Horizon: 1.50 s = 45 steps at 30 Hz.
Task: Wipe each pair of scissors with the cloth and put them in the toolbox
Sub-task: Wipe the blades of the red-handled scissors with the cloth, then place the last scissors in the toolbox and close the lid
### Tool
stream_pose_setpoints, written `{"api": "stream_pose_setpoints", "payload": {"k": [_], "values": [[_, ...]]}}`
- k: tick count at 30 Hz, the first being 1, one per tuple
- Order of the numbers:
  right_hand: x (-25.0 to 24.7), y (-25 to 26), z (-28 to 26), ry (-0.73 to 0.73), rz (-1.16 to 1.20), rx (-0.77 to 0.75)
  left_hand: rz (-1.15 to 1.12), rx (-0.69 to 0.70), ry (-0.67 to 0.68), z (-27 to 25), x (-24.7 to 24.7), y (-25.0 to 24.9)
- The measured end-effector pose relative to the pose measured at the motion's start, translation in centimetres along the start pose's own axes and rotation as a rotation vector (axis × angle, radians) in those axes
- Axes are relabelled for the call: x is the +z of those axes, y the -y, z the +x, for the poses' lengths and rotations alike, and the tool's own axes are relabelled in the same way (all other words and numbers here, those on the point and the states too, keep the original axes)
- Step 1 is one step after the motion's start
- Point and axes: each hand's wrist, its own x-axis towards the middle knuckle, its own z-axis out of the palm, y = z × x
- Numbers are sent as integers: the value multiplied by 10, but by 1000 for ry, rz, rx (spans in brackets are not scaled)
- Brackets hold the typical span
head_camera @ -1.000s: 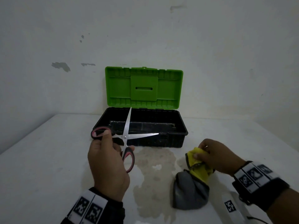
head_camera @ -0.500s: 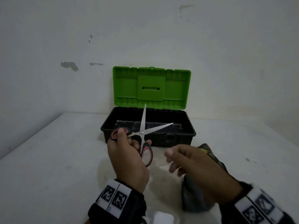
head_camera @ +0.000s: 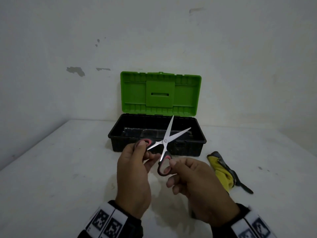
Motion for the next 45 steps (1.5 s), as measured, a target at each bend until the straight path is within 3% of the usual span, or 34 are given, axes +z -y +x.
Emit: {"api": "stream_pose_setpoints", "payload": {"k": [6, 12, 18, 23, 27, 33, 35, 39, 45], "values": [[-9, 3, 1, -1, -3, 8, 346, 13, 198, -7, -23, -1], [-19, 4, 2, -5, -118, -102, 368, -110, 308, 1, -32, -12], [-30, 11, 6, -71, -281, -215, 411, -59, 424, 12, -32, -25], [-28, 13, 12, -36, -248, -204, 597, 97, 387, 16, -29, -17], [-25, 6, 22, -63, -92, -133, 595, 56, 337, 17, -25, -3], [-17, -10, 32, -117, -41, -95, 592, 22, 272, 19, -18, 12], [-18, -8, 37, -83, -67, -61, 602, 5, 287, 23, -20, 11], [-28, 14, 58, 9, -194, -54, 687, 112, 318, 45, -23, -3], [-59, 72, 123, -154, -469, -73, 1294, 340, 218, 142, -55, -19]]}}
